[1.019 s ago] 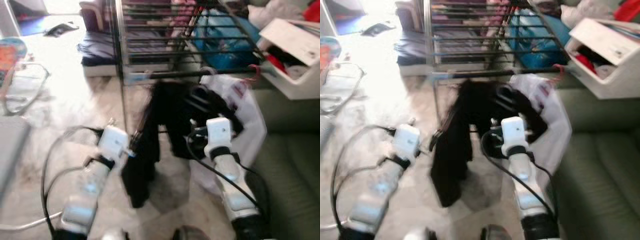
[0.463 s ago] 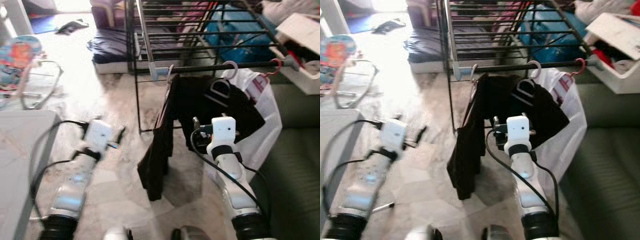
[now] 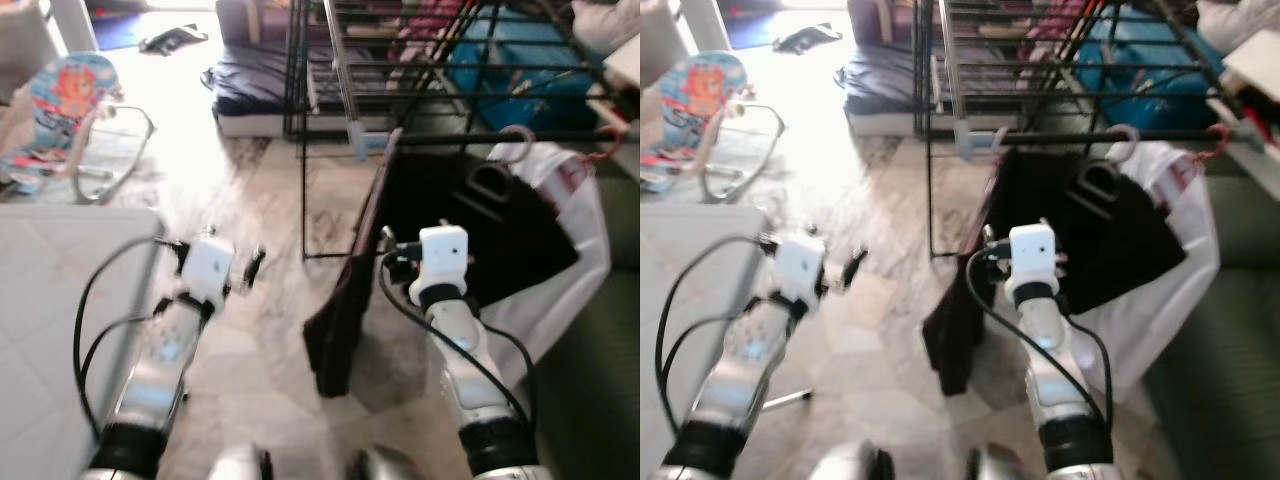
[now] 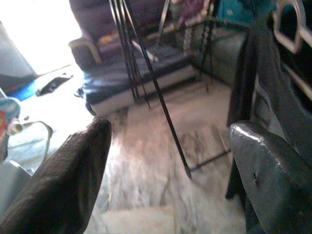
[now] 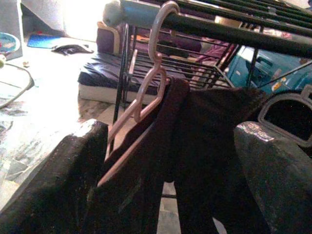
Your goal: Hang hanger
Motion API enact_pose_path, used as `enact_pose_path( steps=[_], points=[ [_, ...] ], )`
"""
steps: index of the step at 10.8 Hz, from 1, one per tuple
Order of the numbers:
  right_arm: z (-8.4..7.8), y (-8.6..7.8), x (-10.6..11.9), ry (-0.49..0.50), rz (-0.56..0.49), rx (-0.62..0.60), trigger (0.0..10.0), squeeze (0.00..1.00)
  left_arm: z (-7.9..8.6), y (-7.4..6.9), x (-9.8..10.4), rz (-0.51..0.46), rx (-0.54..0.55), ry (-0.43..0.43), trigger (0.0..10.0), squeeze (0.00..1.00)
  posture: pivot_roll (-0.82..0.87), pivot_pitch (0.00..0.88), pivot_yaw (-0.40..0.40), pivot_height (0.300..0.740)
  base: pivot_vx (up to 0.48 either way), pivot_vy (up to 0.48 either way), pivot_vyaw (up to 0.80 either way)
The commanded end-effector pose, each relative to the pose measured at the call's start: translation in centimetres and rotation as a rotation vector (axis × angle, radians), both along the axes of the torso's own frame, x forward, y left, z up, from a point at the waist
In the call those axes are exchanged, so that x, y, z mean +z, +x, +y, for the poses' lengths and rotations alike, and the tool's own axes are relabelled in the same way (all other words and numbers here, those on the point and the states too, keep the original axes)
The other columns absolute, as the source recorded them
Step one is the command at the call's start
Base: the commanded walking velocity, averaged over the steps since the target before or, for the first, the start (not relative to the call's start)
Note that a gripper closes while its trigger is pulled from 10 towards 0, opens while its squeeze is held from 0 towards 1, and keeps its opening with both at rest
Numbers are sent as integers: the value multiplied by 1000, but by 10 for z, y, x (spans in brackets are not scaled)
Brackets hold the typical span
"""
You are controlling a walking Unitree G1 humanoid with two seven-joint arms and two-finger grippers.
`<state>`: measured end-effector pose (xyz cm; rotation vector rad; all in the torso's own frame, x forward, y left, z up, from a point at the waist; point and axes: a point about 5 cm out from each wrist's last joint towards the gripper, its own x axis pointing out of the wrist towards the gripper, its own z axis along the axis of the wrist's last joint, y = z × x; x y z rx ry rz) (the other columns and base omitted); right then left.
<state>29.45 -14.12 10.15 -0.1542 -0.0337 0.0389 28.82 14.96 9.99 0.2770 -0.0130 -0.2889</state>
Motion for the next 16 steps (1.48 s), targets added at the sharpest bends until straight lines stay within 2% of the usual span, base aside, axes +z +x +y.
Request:
enact_pose_path(
  steps=[1, 3, 5, 9, 13, 16],
  points=[
    [-12, -2, -7, -8, 25, -40, 10000, 0, -8, 0, 7, -37, -26, -10, 10000, 0, -19, 59, -33, 740, 0, 0, 0],
    [-13, -4, -9, 10, 41, -45, 10000, 0, -6, -1, 2, -27, -40, -1, 10000, 0, -21, 61, -32, 740, 0, 0, 0],
    [-13, -9, -13, 12, 56, -48, 10000, 0, 7, -7, -12, 24, 12, -31, 10000, 0, -23, 67, -33, 740, 0, 0, 0],
    [-13, -9, -20, 15, 90, -37, 10000, 0, 4, -9, -13, 32, -14, -58, 10000, 0, -19, 64, -41, 740, 333, 0, -217],
    [-13, -8, -21, 13, 94, -29, 10000, 0, -1, -7, -12, 29, -31, -54, 10000, 0, -19, 61, -45, 740, 341, 335, 0],
    [-14, -7, -20, -6, 88, -43, 10000, 0, -5, -10, -12, 24, -48, -48, 10000, 0, -18, 63, -47, 740, 0, 0, 0]
  ],
)
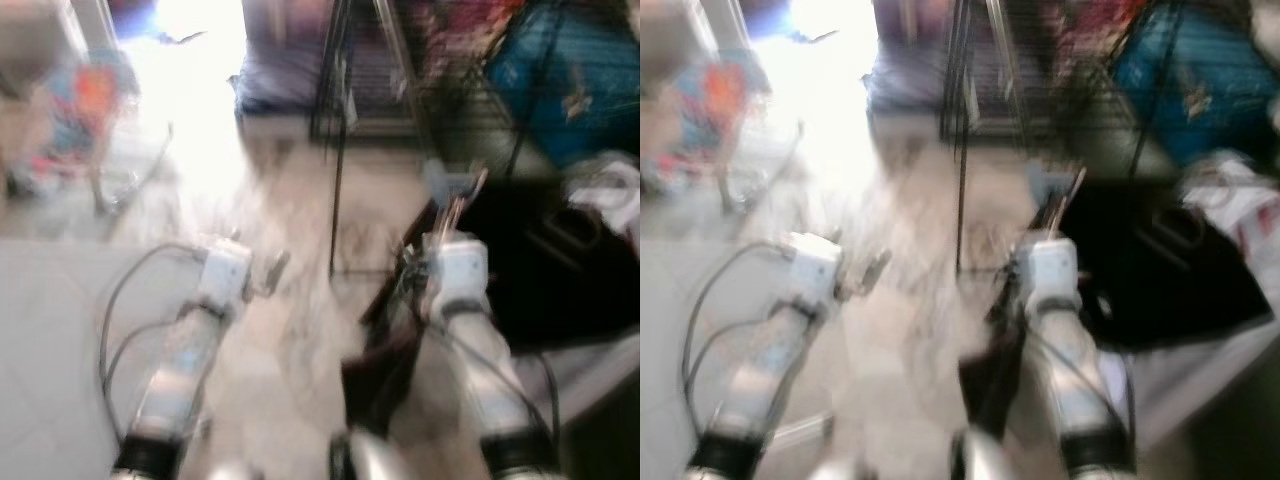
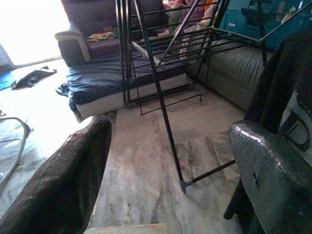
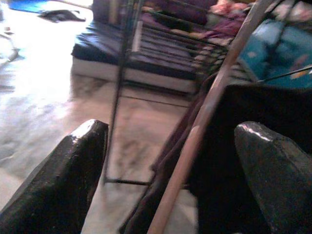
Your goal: Hang hanger
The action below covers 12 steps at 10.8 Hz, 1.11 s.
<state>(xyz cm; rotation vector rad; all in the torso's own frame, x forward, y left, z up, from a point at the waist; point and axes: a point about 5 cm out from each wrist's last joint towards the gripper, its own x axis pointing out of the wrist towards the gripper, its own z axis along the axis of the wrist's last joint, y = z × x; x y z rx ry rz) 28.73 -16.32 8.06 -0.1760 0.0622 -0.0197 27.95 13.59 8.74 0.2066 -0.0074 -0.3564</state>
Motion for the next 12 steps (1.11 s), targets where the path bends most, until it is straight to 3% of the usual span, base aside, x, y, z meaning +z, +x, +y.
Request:
enact_pose_path(
  steps=[1, 3, 6, 8, 12],
  points=[
    [6, -1, 1, -15, -13, -6, 10000, 0, 8, -2, 0, -3, 6, 27, 10000, 0, -18, 64, -47, 740, 0, 0, 0],
    [5, -3, 7, -81, -64, -6, 10000, 0, 4, -2, 4, -14, -13, 26, 10000, 0, -20, 68, -44, 740, 0, 0, 0],
    [3, -12, 2, -113, -41, -39, 10000, 0, 1, -2, 4, -15, -30, 41, 10000, 0, -26, 71, -40, 740, 0, 0, -800],
    [-1, -9, -6, -61, 27, -52, 10000, 0, -1, -2, 5, -14, -37, 50, 10000, 0, -26, 71, -40, 740, 0, 0, 0],
    [15, 3, -14, 7, 102, 41, 10000, 0, 1, -5, 5, -12, -63, 95, 10000, 0, -12, 91, -30, 740, 0, 0, 0]
  ],
)
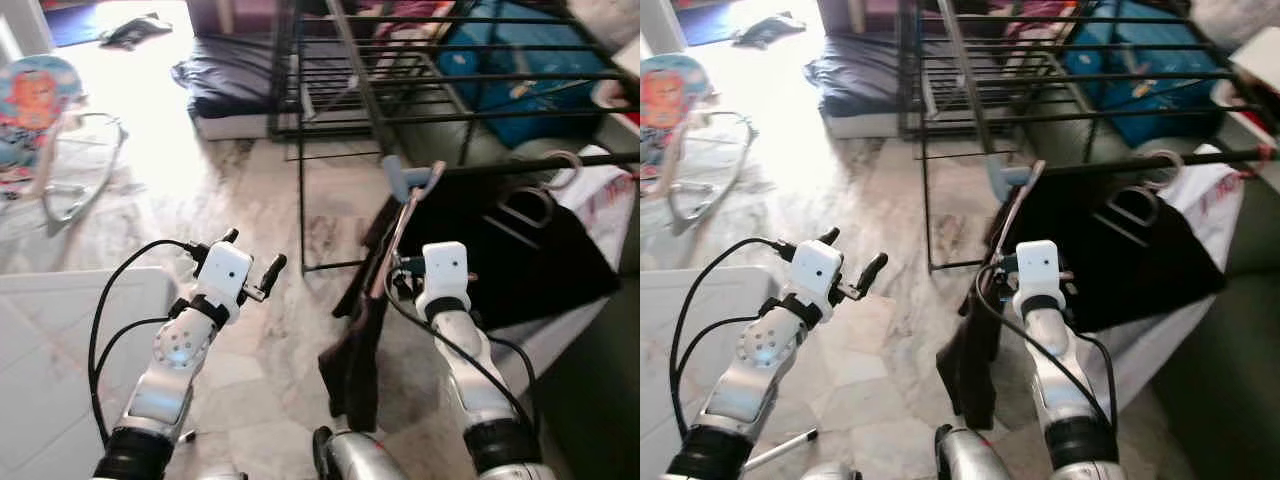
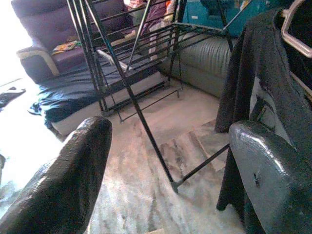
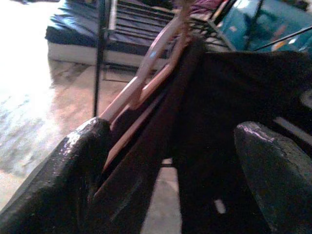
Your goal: Hang hanger
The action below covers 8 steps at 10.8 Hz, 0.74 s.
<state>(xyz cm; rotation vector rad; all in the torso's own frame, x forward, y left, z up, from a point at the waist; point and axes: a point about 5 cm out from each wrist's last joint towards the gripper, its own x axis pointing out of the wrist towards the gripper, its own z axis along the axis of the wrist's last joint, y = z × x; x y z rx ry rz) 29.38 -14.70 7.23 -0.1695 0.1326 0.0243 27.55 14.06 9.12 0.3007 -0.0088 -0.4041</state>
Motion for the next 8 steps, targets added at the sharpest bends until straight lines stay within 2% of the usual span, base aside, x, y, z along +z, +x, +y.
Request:
enact_pose_path(
  steps=[1, 3, 4, 5, 8],
  points=[
    [4, -2, -10, 21, 66, 21, 10000, 0, -2, -3, -1, 4, -20, 18, 10000, 0, -12, 91, -30, 740, 0, 0, 0],
    [-1, 1, 5, -26, -13, -32, 10000, 0, -2, -4, 1, 0, -18, 19, 10000, 0, -7, 95, -33, 740, 0, 0, 0],
    [-5, 1, 15, -89, -72, -43, 10000, 0, -2, -5, 1, 1, -19, 20, 10000, 0, -9, 95, -34, 740, 0, 0, 0],
    [-10, -5, 18, -86, -64, -62, 10000, 0, -3, -4, 1, 1, -21, 22, 10000, 0, -9, 95, -34, 740, 0, 0, 0],
    [-27, -43, 7, -99, 10, -72, 10000, 0, -2, -5, 0, 6, -23, 25, 10000, 0, -24, 94, -33, 740, 0, 0, 0]
  ],
)
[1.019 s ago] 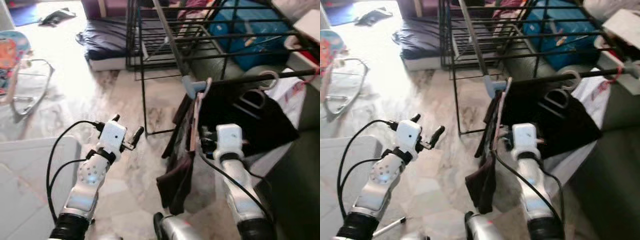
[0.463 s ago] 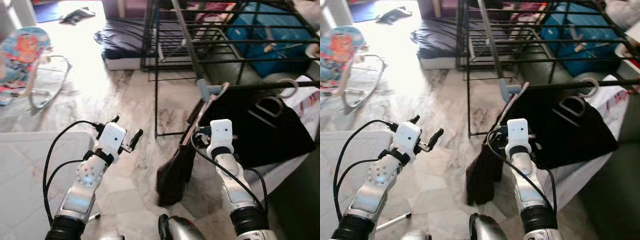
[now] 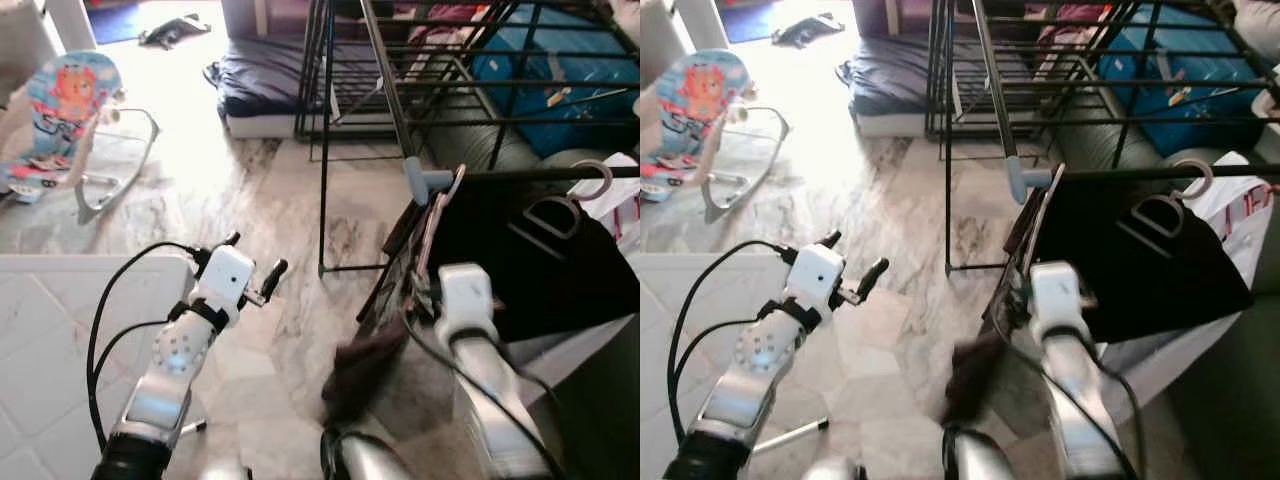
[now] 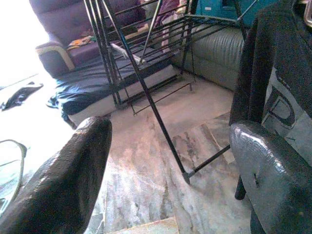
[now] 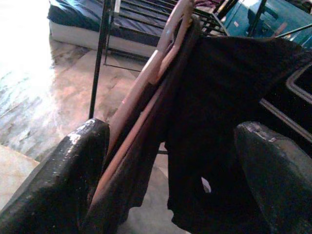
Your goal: Hang hanger
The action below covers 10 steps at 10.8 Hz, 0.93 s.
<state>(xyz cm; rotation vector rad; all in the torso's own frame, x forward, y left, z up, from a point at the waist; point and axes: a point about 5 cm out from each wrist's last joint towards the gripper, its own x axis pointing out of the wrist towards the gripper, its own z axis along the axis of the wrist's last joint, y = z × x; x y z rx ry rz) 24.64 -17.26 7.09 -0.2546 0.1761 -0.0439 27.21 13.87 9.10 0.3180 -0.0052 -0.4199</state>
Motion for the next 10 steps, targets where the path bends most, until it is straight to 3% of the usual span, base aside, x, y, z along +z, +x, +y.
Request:
enact_pose_path(
  steps=[1, 4, 5, 7, 10],
  points=[
    [-2, 0, 5, -2, -7, 3, 10000, 0, -3, 0, -1, 7, -14, 7, 10000, 0, -31, 91, -30, 740, 0, 0, 0],
    [2, 11, -10, 100, 115, 1, 10000, 0, -6, 3, 2, 0, -27, 9, 10000, 0, -18, 78, -30, 740, 0, 0, 0],
    [2, 14, -8, 100, 105, 1, 10000, 0, -4, 2, 2, -2, -24, 11, 10000, 0, -14, 75, -32, 740, 0, 0, 0],
    [-16, 17, -17, 39, 181, -116, 10000, 0, -4, 2, 1, -1, -17, 12, 10000, 0, -8, 69, -39, 740, 0, 0, 0],
    [-35, 19, -12, 29, 154, -185, 10000, 0, -6, 0, -1, 6, -22, 9, 10000, 0, -26, 85, -32, 740, 0, 0, 0]
  ],
)
